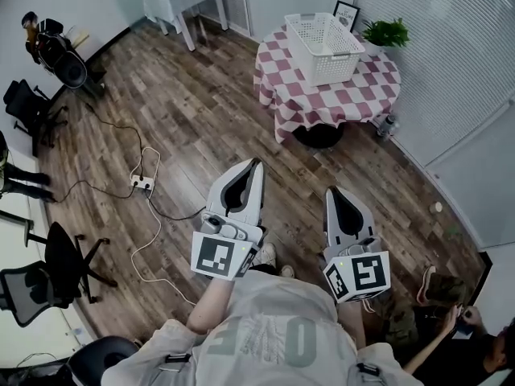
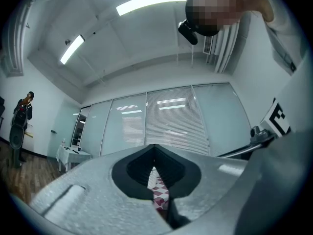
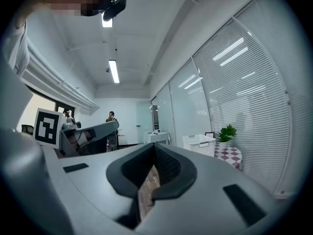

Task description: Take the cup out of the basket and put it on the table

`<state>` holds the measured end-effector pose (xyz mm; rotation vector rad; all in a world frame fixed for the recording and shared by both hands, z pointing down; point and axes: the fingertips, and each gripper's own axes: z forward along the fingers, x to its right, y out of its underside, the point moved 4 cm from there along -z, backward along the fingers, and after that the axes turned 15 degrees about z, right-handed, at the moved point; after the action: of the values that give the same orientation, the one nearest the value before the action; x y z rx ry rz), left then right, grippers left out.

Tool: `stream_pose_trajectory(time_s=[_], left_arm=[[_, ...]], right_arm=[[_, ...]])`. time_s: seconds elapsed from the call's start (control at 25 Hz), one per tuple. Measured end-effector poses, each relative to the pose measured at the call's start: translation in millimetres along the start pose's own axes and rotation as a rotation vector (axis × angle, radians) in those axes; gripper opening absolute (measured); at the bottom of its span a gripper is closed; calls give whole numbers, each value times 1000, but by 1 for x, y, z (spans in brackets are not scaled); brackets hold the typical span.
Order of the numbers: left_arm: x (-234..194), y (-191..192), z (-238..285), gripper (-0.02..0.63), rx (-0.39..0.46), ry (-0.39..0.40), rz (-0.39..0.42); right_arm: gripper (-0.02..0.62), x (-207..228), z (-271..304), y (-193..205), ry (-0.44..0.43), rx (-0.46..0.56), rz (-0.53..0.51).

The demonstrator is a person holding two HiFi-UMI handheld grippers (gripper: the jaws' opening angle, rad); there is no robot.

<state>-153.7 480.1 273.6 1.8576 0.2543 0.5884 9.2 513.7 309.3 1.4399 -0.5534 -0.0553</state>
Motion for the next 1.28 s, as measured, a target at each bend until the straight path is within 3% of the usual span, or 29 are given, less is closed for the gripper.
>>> stream_pose_trajectory(time_s=[0.72, 0.96, 1.28], left_arm=[[-63, 24, 15, 3, 35, 6, -9], [-73, 38, 27, 3, 21, 19, -39], [-76, 52, 59, 3, 16, 31, -26]], right_arm=[[9, -21, 64, 10, 1, -7, -31], [9, -8, 74, 13, 60, -24, -20], [9, 15, 109, 1, 42, 3, -33]])
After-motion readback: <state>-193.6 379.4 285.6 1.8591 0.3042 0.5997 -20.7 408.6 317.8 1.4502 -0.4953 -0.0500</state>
